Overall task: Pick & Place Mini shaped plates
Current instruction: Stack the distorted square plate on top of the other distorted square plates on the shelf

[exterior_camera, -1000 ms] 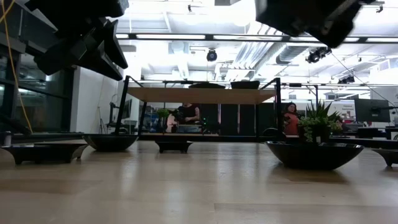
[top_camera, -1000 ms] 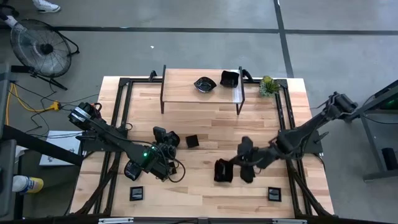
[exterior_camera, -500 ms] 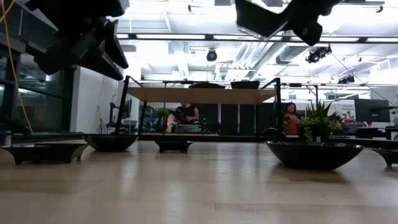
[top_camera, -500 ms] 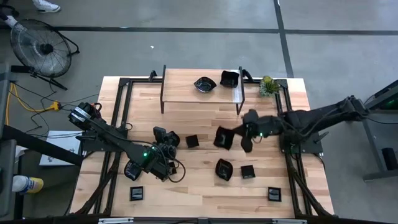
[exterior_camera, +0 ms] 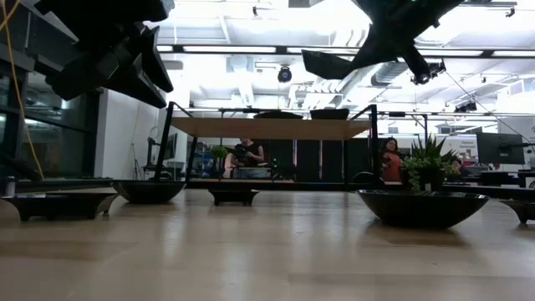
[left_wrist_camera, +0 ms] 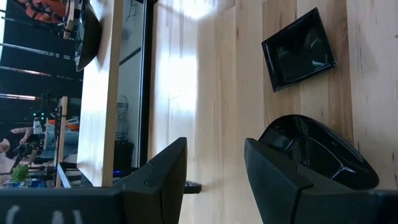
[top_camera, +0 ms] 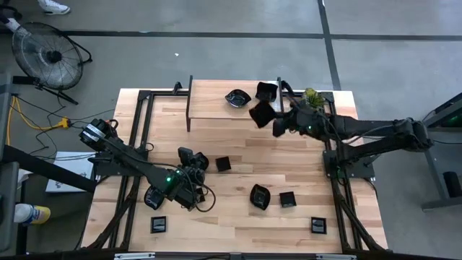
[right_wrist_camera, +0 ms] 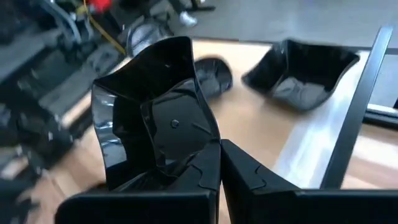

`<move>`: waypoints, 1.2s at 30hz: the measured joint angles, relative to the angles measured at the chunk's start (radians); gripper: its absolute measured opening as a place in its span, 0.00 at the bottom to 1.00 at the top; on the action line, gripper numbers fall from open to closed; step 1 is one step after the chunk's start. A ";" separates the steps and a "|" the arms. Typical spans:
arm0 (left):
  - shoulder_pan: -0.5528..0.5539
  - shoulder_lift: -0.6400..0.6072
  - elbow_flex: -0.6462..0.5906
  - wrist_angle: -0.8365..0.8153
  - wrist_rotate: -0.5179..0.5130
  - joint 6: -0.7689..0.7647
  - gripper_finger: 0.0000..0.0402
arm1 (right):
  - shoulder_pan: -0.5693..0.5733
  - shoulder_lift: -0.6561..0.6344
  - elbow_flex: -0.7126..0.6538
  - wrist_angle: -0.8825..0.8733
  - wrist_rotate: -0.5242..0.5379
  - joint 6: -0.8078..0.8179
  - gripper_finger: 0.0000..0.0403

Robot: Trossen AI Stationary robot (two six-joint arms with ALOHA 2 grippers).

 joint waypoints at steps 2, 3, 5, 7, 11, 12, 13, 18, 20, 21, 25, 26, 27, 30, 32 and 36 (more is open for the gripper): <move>0.000 0.000 0.000 0.000 0.000 0.000 0.39 | -0.030 0.000 0.000 0.034 -0.004 0.001 0.00; 0.000 0.000 0.000 0.000 0.000 0.000 0.39 | -0.045 0.000 0.000 0.051 -0.004 0.007 0.00; 0.000 0.000 0.000 0.000 0.000 0.000 0.39 | -0.071 0.000 0.000 0.081 -0.005 0.021 0.00; 0.000 0.000 0.000 0.000 0.003 0.000 0.39 | -0.098 0.000 0.000 0.099 -0.009 0.026 0.00; 0.000 0.000 0.000 0.000 0.005 0.000 0.39 | -0.142 0.000 0.000 0.107 -0.011 0.026 0.00; 0.000 0.000 0.000 0.000 0.005 0.000 0.39 | -0.151 0.000 0.000 0.107 -0.011 0.026 0.00; 0.000 0.000 0.000 0.000 0.005 0.000 0.39 | -0.159 0.000 0.000 0.107 -0.011 0.026 0.00; 0.000 0.000 0.000 0.012 0.005 -0.001 0.39 | -0.190 0.000 0.000 0.114 -0.006 0.101 0.00; 0.000 0.000 0.000 0.019 0.005 -0.001 0.39 | -0.203 0.002 0.000 0.130 -0.002 0.129 0.01; 0.000 0.000 0.000 0.023 0.005 0.000 0.39 | -0.208 0.002 0.000 0.136 0.002 0.135 0.01; 0.000 0.000 0.000 0.025 0.005 0.000 0.39 | -0.222 0.008 0.000 0.135 0.028 0.197 0.01; 0.000 0.000 0.000 0.026 0.004 0.000 0.39 | -0.226 0.010 0.000 0.129 0.034 0.218 0.01; 0.000 0.000 0.000 0.027 -0.002 -0.001 0.39 | -0.231 0.016 0.000 0.124 0.042 0.242 0.01; 0.000 0.000 0.000 0.044 -0.081 -0.003 0.39 | -0.247 0.039 -0.001 0.125 0.052 0.297 0.01; 0.000 0.000 0.000 0.040 -0.148 0.003 0.39 | -0.259 0.059 -0.001 0.135 0.047 0.306 0.01; 0.000 -0.044 -0.001 -0.037 -0.176 -0.029 0.39 | -0.279 0.091 -0.002 0.152 0.024 0.306 0.01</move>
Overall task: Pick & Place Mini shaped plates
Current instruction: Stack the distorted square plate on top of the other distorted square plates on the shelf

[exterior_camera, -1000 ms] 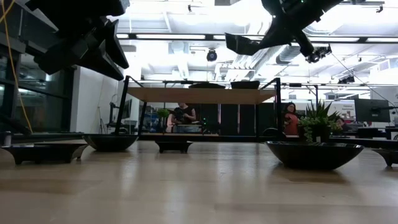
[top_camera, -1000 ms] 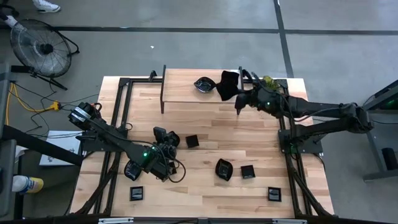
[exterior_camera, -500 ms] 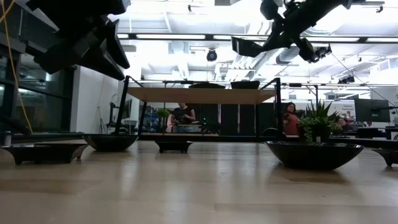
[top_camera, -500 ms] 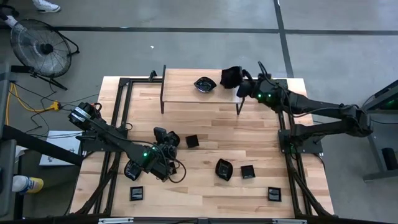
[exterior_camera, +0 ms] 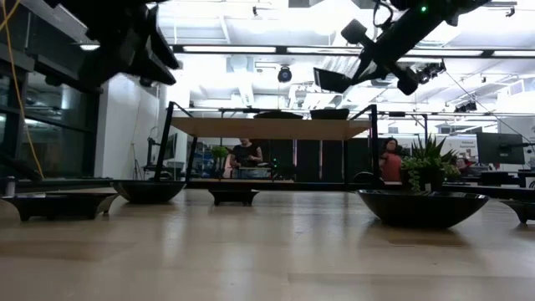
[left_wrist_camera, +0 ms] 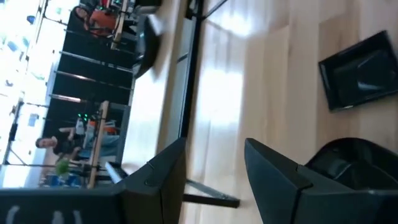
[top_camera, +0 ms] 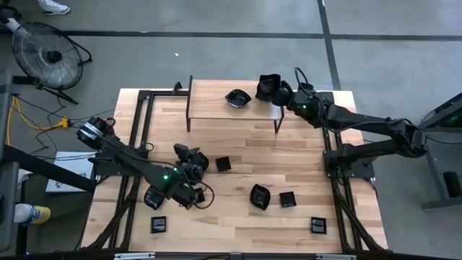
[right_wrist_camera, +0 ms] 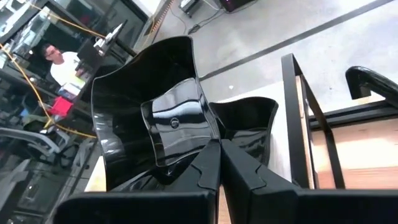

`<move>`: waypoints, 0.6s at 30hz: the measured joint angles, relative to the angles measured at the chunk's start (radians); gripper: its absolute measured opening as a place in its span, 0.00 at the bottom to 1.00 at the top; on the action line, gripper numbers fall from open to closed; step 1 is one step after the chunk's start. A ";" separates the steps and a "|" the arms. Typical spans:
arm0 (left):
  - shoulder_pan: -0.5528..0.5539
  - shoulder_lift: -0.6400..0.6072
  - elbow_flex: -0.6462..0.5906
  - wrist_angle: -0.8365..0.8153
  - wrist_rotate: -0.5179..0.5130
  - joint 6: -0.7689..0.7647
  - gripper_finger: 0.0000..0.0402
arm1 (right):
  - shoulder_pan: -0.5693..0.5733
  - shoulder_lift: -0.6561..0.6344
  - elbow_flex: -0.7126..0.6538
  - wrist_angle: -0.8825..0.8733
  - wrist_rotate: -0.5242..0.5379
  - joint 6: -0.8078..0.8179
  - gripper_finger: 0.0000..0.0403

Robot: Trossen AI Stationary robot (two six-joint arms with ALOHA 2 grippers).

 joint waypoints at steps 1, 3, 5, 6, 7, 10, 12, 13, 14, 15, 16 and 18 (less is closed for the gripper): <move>0.000 -0.018 0.000 -0.017 0.001 -0.010 0.39 | -0.005 0.005 0.000 0.008 -0.001 -0.001 0.01; 0.000 -0.055 0.000 -0.045 -0.003 -0.016 0.39 | -0.013 0.008 0.000 0.023 -0.002 -0.014 0.01; 0.000 -0.106 -0.005 -0.063 -0.009 -0.016 0.39 | -0.023 0.009 0.000 0.042 -0.002 -0.024 0.01; 0.000 -0.136 -0.015 -0.061 -0.016 -0.016 0.39 | -0.024 0.009 0.000 0.048 -0.002 -0.030 0.01; 0.000 -0.166 -0.030 -0.055 -0.021 -0.016 0.39 | -0.027 0.009 0.000 0.057 -0.004 -0.040 0.01; 0.000 -0.266 -0.113 0.015 -0.012 -0.004 0.39 | -0.036 0.009 0.000 0.067 -0.023 -0.054 0.01; 0.000 -0.343 -0.189 0.127 0.001 0.042 0.39 | -0.043 0.009 0.000 0.066 -0.038 -0.065 0.01; 0.000 -0.383 -0.231 0.191 0.019 0.080 0.39 | -0.045 0.009 0.000 0.067 -0.040 -0.070 0.01; 0.000 -0.427 -0.279 0.276 0.047 0.129 0.39 | -0.048 0.009 0.000 0.067 -0.042 -0.072 0.01; 0.000 -0.469 -0.326 0.369 0.084 0.190 0.39 | -0.050 0.009 0.000 0.069 -0.042 -0.072 0.01; 0.001 -0.516 -0.375 0.464 0.126 0.260 0.39 | -0.054 0.009 0.000 0.070 -0.043 -0.072 0.01; 0.001 -0.607 -0.476 0.686 0.209 0.427 0.39 | -0.060 0.009 0.000 0.077 -0.047 -0.082 0.01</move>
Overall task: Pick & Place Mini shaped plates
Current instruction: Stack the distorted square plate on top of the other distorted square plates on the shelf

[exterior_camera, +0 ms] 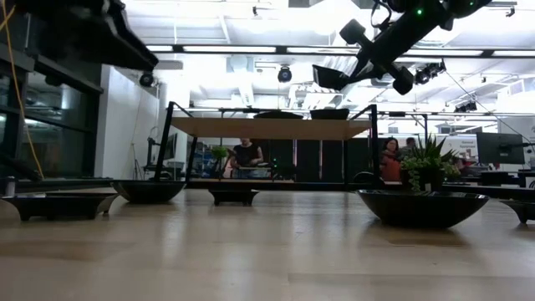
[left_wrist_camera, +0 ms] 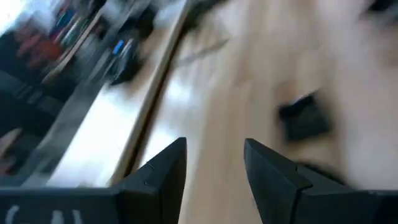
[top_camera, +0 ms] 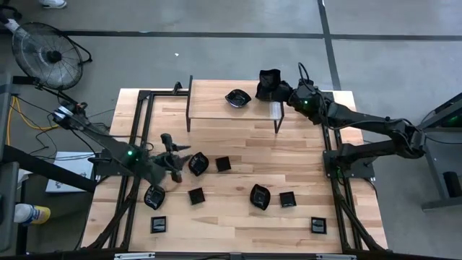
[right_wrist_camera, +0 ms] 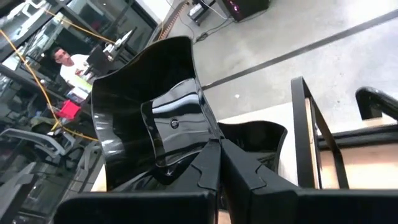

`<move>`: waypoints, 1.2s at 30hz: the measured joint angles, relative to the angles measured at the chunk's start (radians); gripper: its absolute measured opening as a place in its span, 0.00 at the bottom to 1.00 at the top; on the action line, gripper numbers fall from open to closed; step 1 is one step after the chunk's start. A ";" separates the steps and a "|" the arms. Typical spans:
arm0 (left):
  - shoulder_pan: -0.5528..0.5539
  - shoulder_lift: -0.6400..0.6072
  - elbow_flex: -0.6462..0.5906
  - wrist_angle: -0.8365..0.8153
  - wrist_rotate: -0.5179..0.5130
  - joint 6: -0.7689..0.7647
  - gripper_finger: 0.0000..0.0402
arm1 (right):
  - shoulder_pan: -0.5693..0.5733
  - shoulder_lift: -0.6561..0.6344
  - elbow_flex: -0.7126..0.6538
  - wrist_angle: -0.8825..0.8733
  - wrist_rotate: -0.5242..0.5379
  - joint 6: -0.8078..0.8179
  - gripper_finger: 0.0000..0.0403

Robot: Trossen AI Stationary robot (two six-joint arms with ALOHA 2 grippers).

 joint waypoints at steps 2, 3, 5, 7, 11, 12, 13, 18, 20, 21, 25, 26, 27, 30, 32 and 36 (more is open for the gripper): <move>0.000 -0.090 -0.095 0.195 0.069 0.145 0.39 | -0.006 0.000 0.000 0.014 -0.008 -0.014 0.01; 0.000 -0.138 -0.137 0.272 0.091 0.200 0.39 | -0.009 0.000 0.000 0.016 -0.012 -0.013 0.01; 0.000 -0.225 -0.205 0.387 0.110 0.276 0.39 | -0.018 0.000 0.000 0.016 -0.034 -0.006 0.01; 0.000 -0.308 -0.264 0.442 0.128 0.330 0.39 | -0.029 0.000 0.000 0.015 -0.055 0.015 0.01; 0.036 -0.450 -0.349 0.520 0.247 0.398 0.39 | -0.046 0.000 0.000 0.015 -0.074 0.031 0.01; 0.054 -0.480 -0.364 0.542 0.306 0.416 0.39 | -0.049 0.000 0.000 0.015 -0.081 0.043 0.01; 0.074 -0.510 -0.378 0.555 0.358 0.435 0.39 | -0.051 0.000 0.000 0.016 -0.086 0.053 0.01; 0.169 -0.604 -0.410 0.559 0.494 0.443 0.39 | -0.054 0.020 0.000 0.013 -0.101 0.077 0.01; 0.198 -0.613 -0.417 0.560 0.530 0.446 0.39 | -0.054 0.042 0.000 0.001 -0.127 0.101 0.01; 0.211 -0.616 -0.420 0.554 0.541 0.447 0.39 | -0.054 0.054 0.000 -0.001 -0.136 0.120 0.01; 0.239 -0.614 -0.436 0.546 0.572 0.421 0.39 | -0.054 0.088 0.000 -0.005 -0.129 0.165 0.01; 0.238 -0.613 -0.439 0.544 0.572 0.413 0.39 | -0.054 0.092 0.000 -0.005 -0.124 0.172 0.01; 0.236 -0.613 -0.443 0.545 0.572 0.406 0.39 | -0.054 0.093 0.000 -0.004 -0.123 0.175 0.01; 0.236 -0.613 -0.449 0.542 0.572 0.389 0.39 | -0.053 0.094 0.000 -0.004 -0.102 0.176 0.01; 0.236 -0.613 -0.449 0.542 0.572 0.384 0.39 | -0.048 0.094 0.000 -0.004 -0.097 0.176 0.01; 0.236 -0.613 -0.449 0.548 0.552 0.369 0.39 | -0.028 0.094 0.000 -0.039 -0.082 0.189 0.01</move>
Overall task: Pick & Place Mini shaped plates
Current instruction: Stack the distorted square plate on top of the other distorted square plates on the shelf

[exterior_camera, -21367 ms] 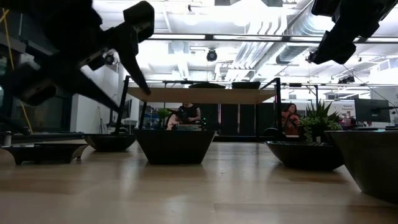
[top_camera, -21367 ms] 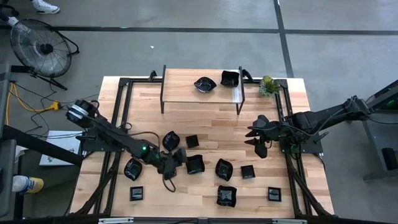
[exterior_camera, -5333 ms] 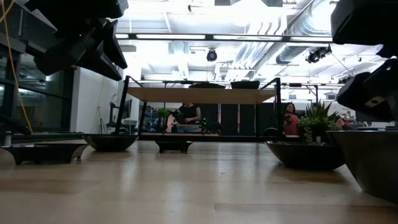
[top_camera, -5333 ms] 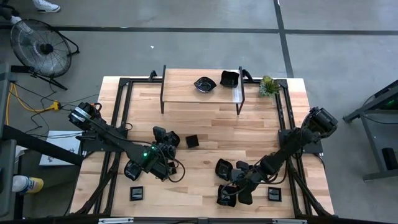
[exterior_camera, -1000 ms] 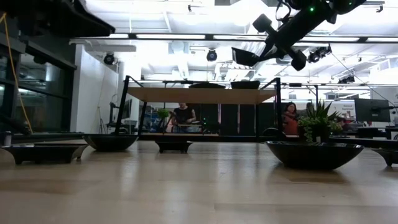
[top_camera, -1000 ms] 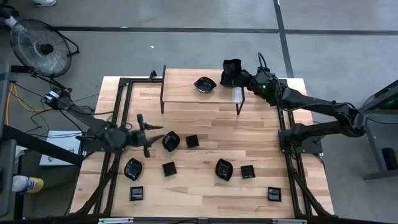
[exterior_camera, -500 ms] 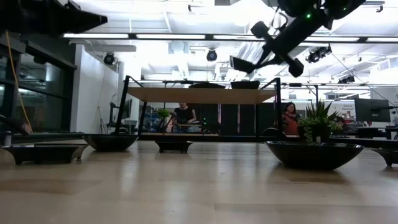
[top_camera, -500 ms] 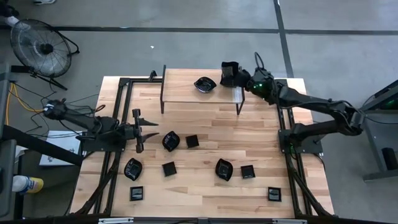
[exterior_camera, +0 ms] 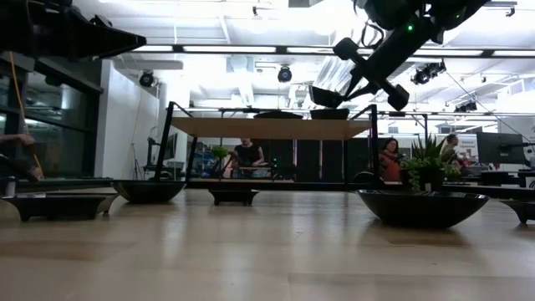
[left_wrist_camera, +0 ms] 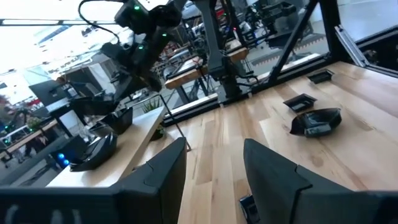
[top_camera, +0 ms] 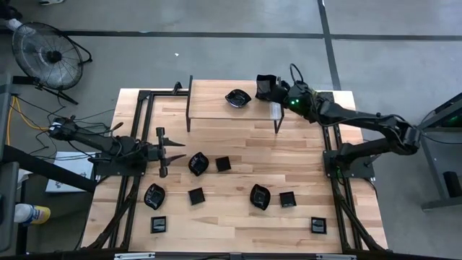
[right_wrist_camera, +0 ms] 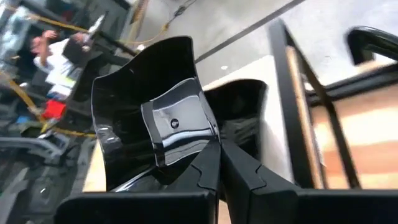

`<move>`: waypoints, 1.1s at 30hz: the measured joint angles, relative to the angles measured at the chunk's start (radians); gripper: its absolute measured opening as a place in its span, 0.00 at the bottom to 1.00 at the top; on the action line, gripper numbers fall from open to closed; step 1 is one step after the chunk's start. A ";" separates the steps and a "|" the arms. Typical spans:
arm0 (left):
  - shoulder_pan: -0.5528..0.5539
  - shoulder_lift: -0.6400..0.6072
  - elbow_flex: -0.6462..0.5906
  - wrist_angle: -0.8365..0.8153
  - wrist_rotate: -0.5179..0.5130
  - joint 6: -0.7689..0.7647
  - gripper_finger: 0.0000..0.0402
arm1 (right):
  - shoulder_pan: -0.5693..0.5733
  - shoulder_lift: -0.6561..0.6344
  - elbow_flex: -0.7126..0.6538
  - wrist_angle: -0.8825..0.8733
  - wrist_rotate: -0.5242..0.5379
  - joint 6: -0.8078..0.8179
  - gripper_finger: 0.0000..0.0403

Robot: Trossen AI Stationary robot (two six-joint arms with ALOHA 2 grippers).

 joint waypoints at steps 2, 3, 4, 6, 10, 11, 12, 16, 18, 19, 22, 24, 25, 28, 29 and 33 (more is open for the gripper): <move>0.000 0.000 0.000 0.006 -0.013 -0.008 0.39 | 0.013 0.000 0.000 -0.037 0.041 0.039 0.01; 0.000 0.000 0.000 0.006 -0.015 -0.008 0.39 | 0.018 0.000 0.000 -0.047 0.053 0.053 0.01; 0.000 0.000 0.000 0.006 -0.017 -0.009 0.39 | 0.018 0.000 0.000 -0.048 0.058 0.062 0.01; 0.000 0.000 0.000 0.006 -0.017 -0.017 0.39 | 0.019 0.000 0.000 -0.048 0.059 0.067 0.01; 0.000 0.000 0.000 0.005 -0.017 -0.034 0.39 | 0.033 0.000 0.000 -0.048 0.075 0.078 0.01; 0.000 0.000 0.000 0.006 -0.017 -0.034 0.39 | 0.037 0.000 0.000 -0.049 0.081 0.088 0.01; 0.000 0.000 0.000 0.006 -0.018 -0.034 0.39 | 0.040 0.000 0.000 -0.048 0.086 0.094 0.01; 0.000 0.000 0.000 0.006 -0.019 -0.039 0.39 | 0.044 0.000 0.000 -0.049 0.091 0.093 0.01; 0.000 0.000 0.000 0.006 -0.020 -0.047 0.39 | 0.044 0.000 0.000 -0.056 0.091 0.091 0.01; 0.000 0.000 0.000 0.006 -0.021 -0.052 0.39 | 0.045 0.000 0.000 -0.058 0.091 0.092 0.01; 0.000 0.000 0.000 0.006 -0.032 -0.057 0.39 | 0.045 0.000 0.000 -0.057 0.090 0.092 0.01; 0.000 0.000 0.000 0.005 -0.037 -0.059 0.39 | 0.045 0.000 0.000 -0.057 0.089 0.091 0.01; 0.000 0.000 0.000 0.005 -0.037 -0.060 0.39 | 0.045 0.000 0.000 -0.057 0.087 0.090 0.01; 0.000 0.000 0.000 0.005 -0.037 -0.060 0.39 | 0.045 0.000 0.000 -0.057 0.089 0.069 0.01; 0.000 0.000 0.000 0.005 -0.037 -0.060 0.39 | 0.044 0.000 0.000 -0.057 0.089 0.066 0.01; 0.000 0.000 0.000 0.005 -0.037 -0.060 0.39 | 0.044 0.000 0.000 -0.056 0.090 0.058 0.01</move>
